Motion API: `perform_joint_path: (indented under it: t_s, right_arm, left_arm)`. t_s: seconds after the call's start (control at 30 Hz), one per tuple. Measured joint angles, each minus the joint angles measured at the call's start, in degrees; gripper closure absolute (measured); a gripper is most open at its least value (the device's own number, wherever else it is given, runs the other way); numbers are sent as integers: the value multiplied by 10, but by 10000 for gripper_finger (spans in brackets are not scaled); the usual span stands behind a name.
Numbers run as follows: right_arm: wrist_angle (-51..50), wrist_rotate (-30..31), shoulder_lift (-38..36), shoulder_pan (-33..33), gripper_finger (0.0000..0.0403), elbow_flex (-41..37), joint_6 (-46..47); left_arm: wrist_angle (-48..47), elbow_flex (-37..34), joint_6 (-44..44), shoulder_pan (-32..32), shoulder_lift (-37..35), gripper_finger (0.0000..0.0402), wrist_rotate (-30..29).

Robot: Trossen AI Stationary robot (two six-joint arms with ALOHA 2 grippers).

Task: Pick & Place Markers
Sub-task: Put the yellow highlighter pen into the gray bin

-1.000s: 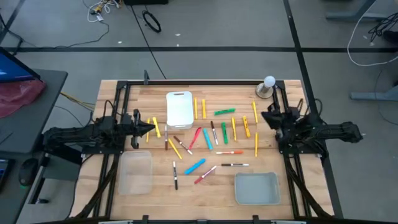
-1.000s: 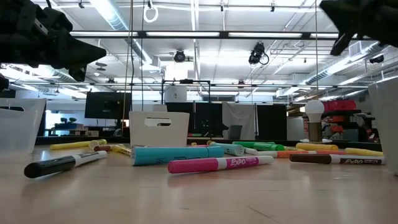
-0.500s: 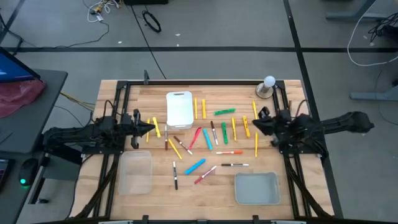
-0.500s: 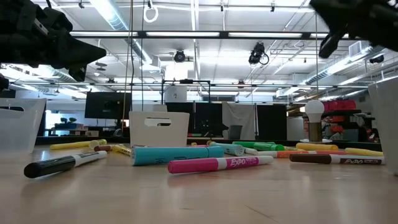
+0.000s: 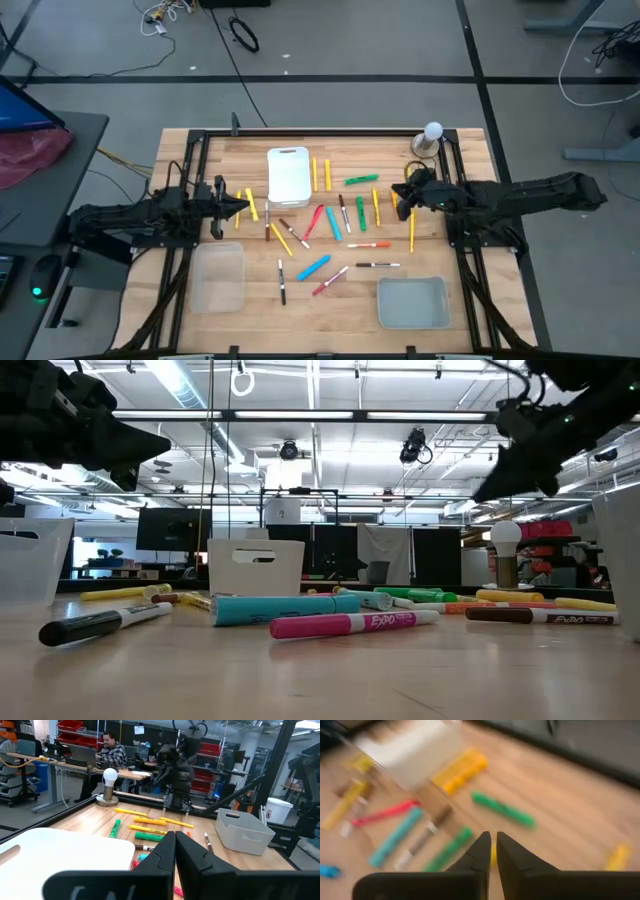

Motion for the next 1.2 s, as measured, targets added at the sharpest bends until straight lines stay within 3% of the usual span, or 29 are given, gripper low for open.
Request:
perform_joint_path:
  t_s: [0.13, 0.27, 0.4, 0.53, 0.87, 1.2]
  right_arm:
    - [-97, -69, 37, -37, 321, 20, 59]
    - [-110, -134, 87, -66, 261, 13, 88]
    - [-96, -141, 154, -82, 215, 11, 91]
    - [-56, -140, 218, -100, 201, 11, 95]
    - [-16, -139, 310, -126, 234, 11, 75]
    - [0, -139, 337, -126, 344, 13, 71]
  left_arm:
    - [0, 0, 0, 0, 0, 385, 0]
    - [0, 0, 0, 0, 0, 385, 0]
    - [0, 0, 0, 0, 0, 385, 0]
    - [0, 0, 0, 0, 0, 385, 0]
    - [0, 0, 0, 0, 0, 385, 0]
    - [0, 0, 0, 0, 0, 385, 0]
